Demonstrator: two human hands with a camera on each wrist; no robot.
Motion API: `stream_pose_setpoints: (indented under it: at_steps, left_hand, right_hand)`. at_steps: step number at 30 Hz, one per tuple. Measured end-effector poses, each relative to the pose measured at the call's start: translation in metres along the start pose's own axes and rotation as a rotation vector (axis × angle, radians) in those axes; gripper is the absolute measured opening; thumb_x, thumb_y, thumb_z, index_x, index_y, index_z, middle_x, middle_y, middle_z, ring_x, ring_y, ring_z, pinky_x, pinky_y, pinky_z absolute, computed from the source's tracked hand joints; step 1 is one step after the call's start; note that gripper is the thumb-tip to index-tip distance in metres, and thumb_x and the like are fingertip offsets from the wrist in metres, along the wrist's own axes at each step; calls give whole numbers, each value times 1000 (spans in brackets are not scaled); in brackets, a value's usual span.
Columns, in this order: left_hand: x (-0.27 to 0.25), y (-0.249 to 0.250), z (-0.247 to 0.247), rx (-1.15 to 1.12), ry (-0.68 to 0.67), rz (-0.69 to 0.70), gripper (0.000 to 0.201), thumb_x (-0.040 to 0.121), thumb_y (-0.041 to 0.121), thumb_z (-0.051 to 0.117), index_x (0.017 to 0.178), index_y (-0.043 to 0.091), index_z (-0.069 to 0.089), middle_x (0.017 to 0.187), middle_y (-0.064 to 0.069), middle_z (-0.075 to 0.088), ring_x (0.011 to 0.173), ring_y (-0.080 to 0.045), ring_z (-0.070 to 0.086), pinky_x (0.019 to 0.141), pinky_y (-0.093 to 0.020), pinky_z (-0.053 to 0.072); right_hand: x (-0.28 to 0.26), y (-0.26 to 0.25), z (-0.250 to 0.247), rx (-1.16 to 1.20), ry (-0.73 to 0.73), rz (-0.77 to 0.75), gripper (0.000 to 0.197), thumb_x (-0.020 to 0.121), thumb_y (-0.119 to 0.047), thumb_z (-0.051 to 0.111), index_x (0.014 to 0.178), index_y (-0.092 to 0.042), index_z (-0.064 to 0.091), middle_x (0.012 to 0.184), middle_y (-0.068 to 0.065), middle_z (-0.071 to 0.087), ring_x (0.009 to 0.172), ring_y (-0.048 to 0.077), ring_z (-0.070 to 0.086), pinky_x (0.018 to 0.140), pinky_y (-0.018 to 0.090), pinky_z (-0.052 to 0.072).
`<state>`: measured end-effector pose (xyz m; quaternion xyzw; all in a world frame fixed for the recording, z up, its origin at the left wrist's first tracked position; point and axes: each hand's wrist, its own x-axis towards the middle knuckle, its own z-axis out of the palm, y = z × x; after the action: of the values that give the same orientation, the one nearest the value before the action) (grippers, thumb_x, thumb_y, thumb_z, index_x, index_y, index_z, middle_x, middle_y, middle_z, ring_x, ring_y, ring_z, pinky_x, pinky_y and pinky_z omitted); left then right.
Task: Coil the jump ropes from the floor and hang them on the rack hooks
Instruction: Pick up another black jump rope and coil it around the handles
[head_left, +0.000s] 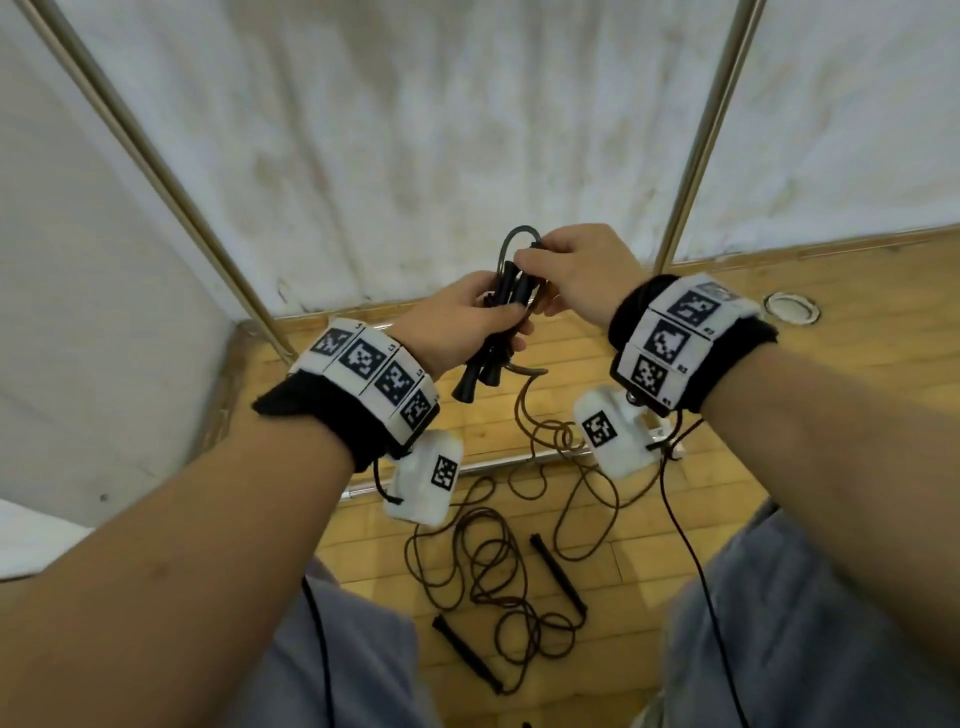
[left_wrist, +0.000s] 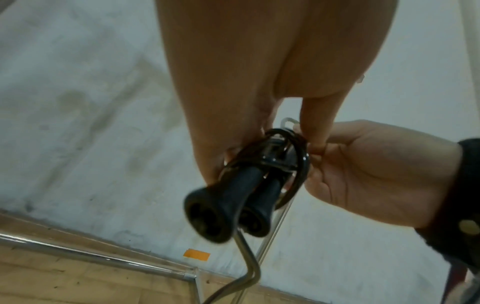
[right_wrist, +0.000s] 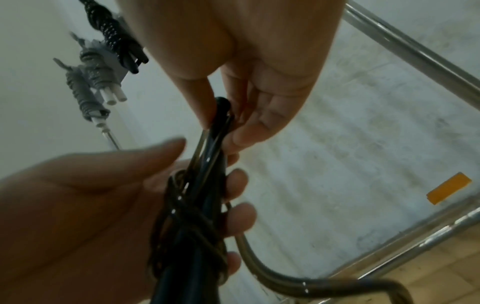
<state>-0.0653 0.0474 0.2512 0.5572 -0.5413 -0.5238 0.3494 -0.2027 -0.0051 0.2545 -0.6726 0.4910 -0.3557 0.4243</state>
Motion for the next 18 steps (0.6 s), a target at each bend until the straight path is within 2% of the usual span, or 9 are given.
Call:
stream_pose_setpoints:
  at_steps: [3,5,7,9,10,12,14,16,18]
  left_hand:
    - [4,-2,0,-156,24,-113,39,102,32,32,127,6,50,109,-15,66,93,-26,64,73,-39,55]
    - [6,-5,-5,-271,36,-177,39,98,35,39,125,11,51,112,-15,68,96,-28,65,78,-37,50]
    - [6,-11,-12,-125,56,-126,38,87,34,58,121,18,50,104,-9,70,90,-24,67,77,-37,50]
    - [5,-17,-14,95,46,-56,43,83,27,70,121,19,51,90,-8,70,75,-21,67,65,-36,53]
    - [6,-19,-13,148,61,-27,39,83,22,71,118,17,53,81,-8,68,67,-22,64,59,-37,53]
    - [10,-20,-15,157,148,20,28,86,14,66,111,10,56,68,-7,58,56,-21,57,56,-38,52]
    - [10,-12,-24,88,216,49,17,88,11,60,104,13,59,62,-1,52,53,-17,51,56,-35,48]
    - [8,-2,-32,-76,200,102,11,89,6,56,96,14,59,57,5,48,50,-13,45,52,-30,45]
    - [4,6,-38,-178,162,152,8,92,6,54,92,13,58,55,8,45,48,-10,41,49,-24,44]
  right_hand:
    - [4,9,-1,44,66,30,22,90,-21,58,83,-2,67,66,5,64,47,8,57,48,19,48]
    - [7,10,-2,82,103,46,21,90,-21,59,77,-5,65,68,6,65,45,8,58,47,19,48]
    - [9,10,-1,138,120,67,21,89,-22,62,71,-10,63,70,9,67,47,11,60,49,21,49]
    - [6,9,3,204,54,80,19,88,-22,64,72,-11,63,73,11,69,52,16,63,53,25,52]
    - [5,8,5,250,4,69,19,88,-24,64,75,-10,65,75,11,69,55,18,65,56,26,54]
    - [5,6,6,321,-30,40,20,90,-29,61,83,-11,66,84,8,70,66,19,69,64,27,56]
    - [8,9,4,255,-12,44,27,94,-38,51,99,-14,64,100,2,68,87,14,68,82,33,54]
    - [7,16,5,96,-143,54,41,94,-51,41,115,-20,59,116,-4,64,106,11,59,100,41,42]
    - [-1,21,16,53,-373,56,47,92,-57,39,115,-23,60,107,-5,69,104,9,61,103,40,36]
